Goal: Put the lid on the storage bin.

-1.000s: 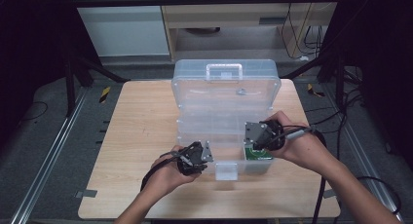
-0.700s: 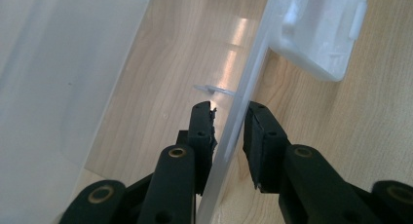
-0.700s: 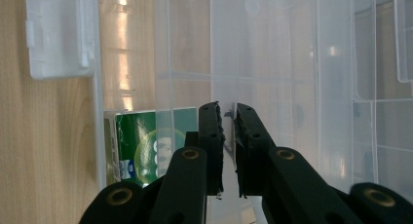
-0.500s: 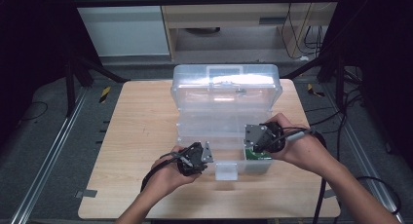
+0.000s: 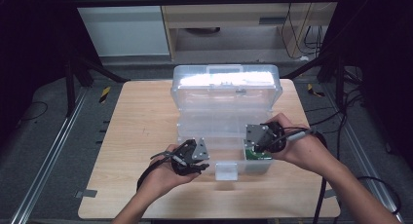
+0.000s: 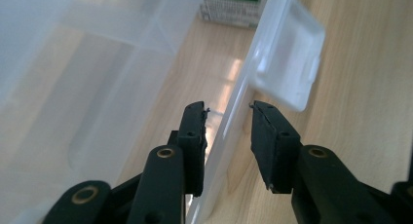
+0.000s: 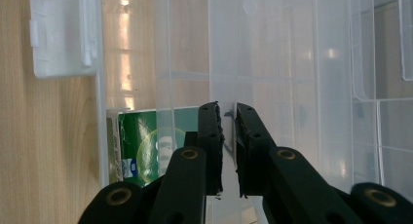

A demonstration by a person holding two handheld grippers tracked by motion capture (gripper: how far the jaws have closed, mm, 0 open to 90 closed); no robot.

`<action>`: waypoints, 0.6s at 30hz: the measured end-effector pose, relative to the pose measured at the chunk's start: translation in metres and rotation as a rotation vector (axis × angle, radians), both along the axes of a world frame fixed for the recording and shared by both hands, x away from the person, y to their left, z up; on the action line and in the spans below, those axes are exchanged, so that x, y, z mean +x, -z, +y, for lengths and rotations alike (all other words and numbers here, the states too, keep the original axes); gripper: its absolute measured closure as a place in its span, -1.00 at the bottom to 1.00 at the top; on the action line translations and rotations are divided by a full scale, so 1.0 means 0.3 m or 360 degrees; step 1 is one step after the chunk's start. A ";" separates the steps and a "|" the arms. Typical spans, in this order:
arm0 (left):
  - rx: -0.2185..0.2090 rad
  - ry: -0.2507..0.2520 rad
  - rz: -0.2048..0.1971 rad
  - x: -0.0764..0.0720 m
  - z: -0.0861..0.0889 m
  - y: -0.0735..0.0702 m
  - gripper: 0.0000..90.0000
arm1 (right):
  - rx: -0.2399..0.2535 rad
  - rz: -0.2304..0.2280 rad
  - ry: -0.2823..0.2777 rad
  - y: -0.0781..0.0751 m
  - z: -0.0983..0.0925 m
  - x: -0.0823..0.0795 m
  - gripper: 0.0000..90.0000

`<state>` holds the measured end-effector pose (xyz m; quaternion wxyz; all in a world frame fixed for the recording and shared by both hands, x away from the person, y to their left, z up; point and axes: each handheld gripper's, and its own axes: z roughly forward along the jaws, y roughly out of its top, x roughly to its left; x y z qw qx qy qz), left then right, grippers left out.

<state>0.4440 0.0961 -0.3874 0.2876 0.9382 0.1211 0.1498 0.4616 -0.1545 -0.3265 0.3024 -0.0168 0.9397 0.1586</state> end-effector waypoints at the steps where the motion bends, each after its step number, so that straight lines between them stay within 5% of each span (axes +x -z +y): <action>1: -0.0012 -0.0004 -0.0014 -0.007 0.004 -0.014 0.47 | -0.0001 -0.0001 0.0002 0.000 0.001 -0.001 0.83; 8: -0.0094 -0.0032 -0.0063 -0.026 0.052 -0.111 0.59 | 0.0002 -0.0003 0.0001 0.001 -0.002 -0.002 0.83; 13: -0.0201 -0.0166 -0.0115 0.012 0.152 -0.232 0.81 | 0.0002 -0.0003 -0.0003 0.004 -0.002 -0.005 0.82; 18: -0.0312 -0.0305 -0.0105 0.072 0.218 -0.275 0.93 | 0.0012 -0.0005 -0.0004 0.007 -0.002 -0.007 0.82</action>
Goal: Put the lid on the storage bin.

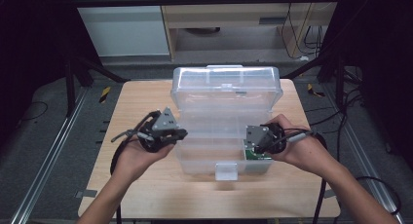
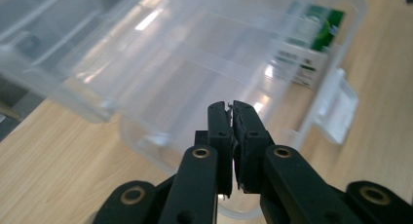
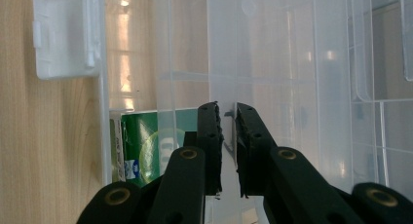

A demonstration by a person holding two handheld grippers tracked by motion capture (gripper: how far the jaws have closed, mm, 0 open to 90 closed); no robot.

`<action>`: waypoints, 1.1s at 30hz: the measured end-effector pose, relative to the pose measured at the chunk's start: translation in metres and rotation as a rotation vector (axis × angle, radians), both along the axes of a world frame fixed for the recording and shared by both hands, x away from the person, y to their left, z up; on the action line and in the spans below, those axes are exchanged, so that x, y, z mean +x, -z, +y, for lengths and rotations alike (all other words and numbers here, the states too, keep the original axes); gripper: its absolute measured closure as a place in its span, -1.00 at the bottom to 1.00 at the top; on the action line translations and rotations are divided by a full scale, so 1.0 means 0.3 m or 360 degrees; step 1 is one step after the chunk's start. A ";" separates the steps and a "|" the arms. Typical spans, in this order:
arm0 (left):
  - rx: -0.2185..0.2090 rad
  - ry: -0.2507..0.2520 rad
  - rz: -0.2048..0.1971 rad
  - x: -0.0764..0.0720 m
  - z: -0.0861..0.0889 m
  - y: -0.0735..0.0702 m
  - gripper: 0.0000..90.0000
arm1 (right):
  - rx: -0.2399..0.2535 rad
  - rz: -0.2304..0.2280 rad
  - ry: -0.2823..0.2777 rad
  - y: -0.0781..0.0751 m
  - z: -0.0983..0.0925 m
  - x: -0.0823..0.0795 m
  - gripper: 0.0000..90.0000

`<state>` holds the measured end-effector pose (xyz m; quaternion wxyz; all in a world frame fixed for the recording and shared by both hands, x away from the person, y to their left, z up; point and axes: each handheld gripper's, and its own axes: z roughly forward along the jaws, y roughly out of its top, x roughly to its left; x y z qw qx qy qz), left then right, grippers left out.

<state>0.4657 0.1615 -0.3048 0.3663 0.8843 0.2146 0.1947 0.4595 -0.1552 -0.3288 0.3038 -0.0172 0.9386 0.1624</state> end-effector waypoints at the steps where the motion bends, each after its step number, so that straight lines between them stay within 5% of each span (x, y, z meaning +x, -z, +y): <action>1: -0.0032 -0.0037 0.0006 0.022 0.014 -0.009 0.93 | -0.0001 -0.0002 -0.0003 0.000 0.000 0.000 0.82; 5: -0.0078 -0.0148 0.0018 0.095 0.034 -0.023 0.98 | -0.0006 0.0002 -0.0001 0.001 0.000 -0.001 0.81; 15: -0.0310 -0.0251 0.0137 0.188 0.051 -0.018 1.00 | -0.0027 0.0012 -0.0011 0.004 0.004 -0.007 0.81; 33: -0.0374 -0.0272 0.0158 0.171 0.080 -0.015 1.00 | -0.0030 0.0011 -0.0026 0.007 -0.001 -0.023 0.84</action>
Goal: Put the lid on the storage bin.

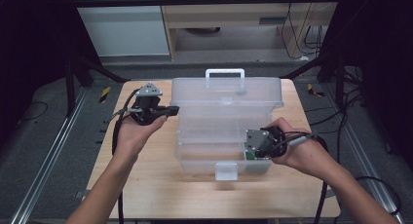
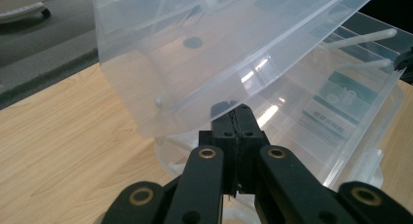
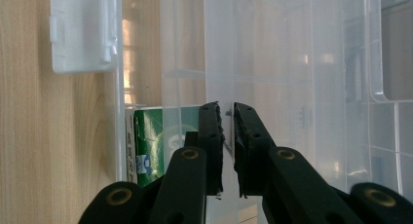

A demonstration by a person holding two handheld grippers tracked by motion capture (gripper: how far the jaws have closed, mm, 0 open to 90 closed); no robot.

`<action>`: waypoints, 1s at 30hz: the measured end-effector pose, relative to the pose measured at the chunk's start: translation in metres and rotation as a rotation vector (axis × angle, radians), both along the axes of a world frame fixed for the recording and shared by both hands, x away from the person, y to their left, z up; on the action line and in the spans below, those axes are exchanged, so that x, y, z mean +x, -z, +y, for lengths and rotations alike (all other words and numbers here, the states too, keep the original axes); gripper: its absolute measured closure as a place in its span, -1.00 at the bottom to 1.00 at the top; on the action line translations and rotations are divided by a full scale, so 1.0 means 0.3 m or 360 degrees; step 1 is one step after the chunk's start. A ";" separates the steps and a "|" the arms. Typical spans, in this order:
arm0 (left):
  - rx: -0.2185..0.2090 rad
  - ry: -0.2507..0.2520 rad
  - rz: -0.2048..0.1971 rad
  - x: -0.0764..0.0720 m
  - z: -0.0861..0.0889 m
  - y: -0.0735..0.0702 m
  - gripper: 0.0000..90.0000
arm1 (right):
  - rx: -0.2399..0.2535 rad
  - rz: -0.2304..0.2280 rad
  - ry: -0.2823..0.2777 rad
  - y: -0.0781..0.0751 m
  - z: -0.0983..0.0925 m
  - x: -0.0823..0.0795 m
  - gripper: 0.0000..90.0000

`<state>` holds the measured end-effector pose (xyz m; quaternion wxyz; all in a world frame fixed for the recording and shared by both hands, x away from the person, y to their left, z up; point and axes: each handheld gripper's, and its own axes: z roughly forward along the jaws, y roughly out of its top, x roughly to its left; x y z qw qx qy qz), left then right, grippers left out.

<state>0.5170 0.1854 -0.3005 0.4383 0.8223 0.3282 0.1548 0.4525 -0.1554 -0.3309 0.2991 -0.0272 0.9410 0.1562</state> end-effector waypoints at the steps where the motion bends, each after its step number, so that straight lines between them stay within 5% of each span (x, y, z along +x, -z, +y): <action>1: -0.0012 0.0002 0.0006 0.000 0.003 0.001 1.00 | 0.0004 0.0000 0.0004 -0.002 0.000 -0.001 0.84; 22: -0.0052 0.0046 -0.0001 -0.033 0.019 0.031 1.00 | 0.0056 0.0029 0.0045 0.019 -0.014 -0.019 0.81; 30: -0.0067 0.0008 0.0043 -0.072 0.024 0.078 1.00 | 0.0227 0.0048 0.0074 0.024 -0.040 -0.045 0.45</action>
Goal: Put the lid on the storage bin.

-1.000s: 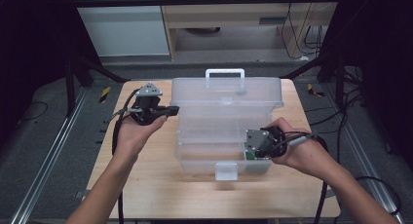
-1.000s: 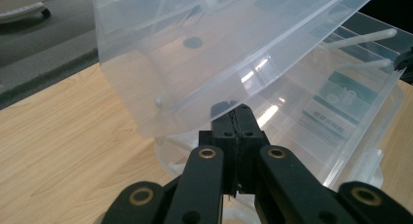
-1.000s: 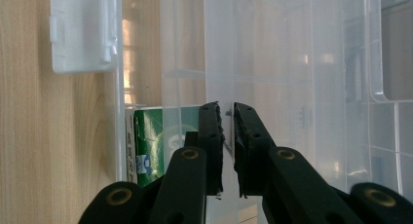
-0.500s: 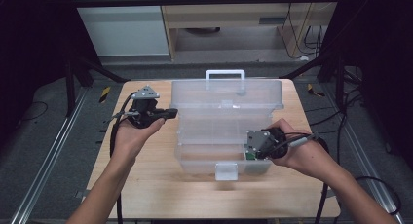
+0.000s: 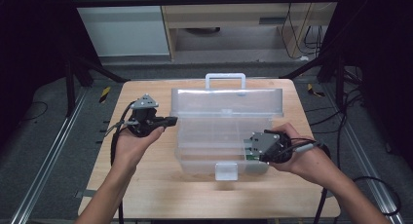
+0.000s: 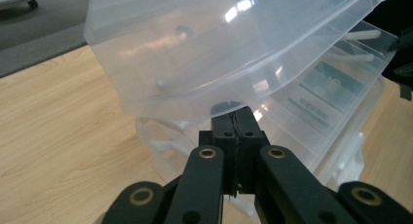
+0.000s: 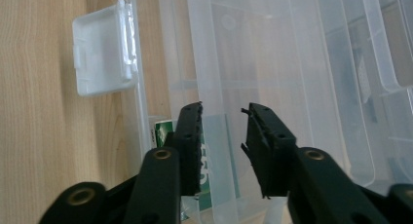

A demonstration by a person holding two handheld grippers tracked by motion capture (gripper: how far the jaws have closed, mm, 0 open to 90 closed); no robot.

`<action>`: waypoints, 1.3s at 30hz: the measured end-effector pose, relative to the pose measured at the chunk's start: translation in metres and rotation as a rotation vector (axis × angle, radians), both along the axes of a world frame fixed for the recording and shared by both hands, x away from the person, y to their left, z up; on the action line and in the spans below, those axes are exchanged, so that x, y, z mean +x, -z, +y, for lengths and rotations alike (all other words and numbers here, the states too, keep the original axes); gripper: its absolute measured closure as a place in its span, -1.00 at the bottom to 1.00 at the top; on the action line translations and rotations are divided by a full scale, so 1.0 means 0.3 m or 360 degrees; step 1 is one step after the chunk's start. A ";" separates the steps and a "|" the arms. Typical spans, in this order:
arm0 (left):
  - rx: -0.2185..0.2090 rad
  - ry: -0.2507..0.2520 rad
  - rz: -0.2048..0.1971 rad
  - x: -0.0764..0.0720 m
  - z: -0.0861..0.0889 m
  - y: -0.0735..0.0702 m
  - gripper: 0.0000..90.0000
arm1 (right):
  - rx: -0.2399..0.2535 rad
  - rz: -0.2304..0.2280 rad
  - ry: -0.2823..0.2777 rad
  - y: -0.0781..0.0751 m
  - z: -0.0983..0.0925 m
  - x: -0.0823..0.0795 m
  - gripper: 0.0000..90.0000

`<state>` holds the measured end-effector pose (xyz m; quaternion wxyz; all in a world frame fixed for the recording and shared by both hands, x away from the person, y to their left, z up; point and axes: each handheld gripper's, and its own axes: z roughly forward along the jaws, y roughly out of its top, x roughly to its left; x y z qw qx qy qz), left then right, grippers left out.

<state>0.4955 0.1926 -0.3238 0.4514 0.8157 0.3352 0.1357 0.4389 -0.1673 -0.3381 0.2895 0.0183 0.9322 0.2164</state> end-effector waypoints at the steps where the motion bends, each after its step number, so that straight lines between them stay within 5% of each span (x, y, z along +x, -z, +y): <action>1: 0.0005 -0.0002 -0.0002 -0.005 -0.002 0.004 1.00 | 0.0008 0.0004 0.0011 0.001 -0.005 -0.004 0.39; 11: 0.0008 0.0013 -0.0005 -0.033 -0.001 0.035 1.00 | 0.0201 -0.0044 0.0223 0.006 -0.083 -0.051 -0.08; 17: -0.0003 0.0018 0.0002 -0.046 0.003 0.055 1.00 | 0.0312 0.0004 0.0358 0.005 -0.127 -0.075 -0.36; 29: 0.0007 0.0014 -0.0018 -0.067 0.005 0.092 1.00 | 0.0379 -0.0041 0.0499 0.016 -0.197 -0.129 -0.55; 39: 0.0029 0.0018 -0.0032 -0.084 0.003 0.113 1.00 | 0.0418 -0.0003 0.0620 0.047 -0.243 -0.146 -0.70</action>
